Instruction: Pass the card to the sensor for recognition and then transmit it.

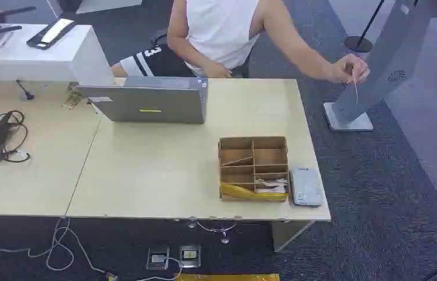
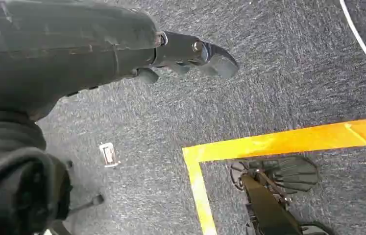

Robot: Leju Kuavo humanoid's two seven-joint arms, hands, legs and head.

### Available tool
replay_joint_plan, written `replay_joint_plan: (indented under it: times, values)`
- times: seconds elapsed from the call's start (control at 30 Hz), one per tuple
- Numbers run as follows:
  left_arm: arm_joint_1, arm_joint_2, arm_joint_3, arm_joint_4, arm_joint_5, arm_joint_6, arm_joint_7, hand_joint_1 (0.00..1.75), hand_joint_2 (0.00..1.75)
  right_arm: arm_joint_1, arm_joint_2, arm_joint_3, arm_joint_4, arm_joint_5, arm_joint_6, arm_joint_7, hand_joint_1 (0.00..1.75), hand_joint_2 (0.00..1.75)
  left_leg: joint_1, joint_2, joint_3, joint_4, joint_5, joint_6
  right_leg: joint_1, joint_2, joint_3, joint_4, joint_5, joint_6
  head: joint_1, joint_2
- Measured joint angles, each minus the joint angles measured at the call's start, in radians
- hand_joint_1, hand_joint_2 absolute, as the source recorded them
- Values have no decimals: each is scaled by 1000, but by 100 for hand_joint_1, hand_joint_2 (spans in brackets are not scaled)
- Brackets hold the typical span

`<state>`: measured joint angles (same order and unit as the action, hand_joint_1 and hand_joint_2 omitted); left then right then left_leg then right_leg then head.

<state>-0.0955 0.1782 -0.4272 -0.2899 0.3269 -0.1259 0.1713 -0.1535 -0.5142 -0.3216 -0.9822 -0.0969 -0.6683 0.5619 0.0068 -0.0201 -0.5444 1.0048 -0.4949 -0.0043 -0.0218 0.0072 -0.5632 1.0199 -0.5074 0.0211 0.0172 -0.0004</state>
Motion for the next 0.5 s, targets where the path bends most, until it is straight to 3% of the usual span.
replay_joint_plan:
  times: [0.3, 0.5]
  values:
    - [-18, 10, -15, 0, 4, 0, -6, 0, 0, -28, -100, 12, -292, 53, 0, 63, 0, 175, 0, -1, -1, 0, 1, 1, 0, -1, 0, 0, 0, 0, 0, 0]
    - [-21, 10, -30, 0, 4, 0, -9, 0, 0, -54, -137, 44, -411, 59, 0, 11, 0, 175, -1, -1, -3, 0, 0, 1, -1, -1, -1, 1, 0, 0, 0, 0]
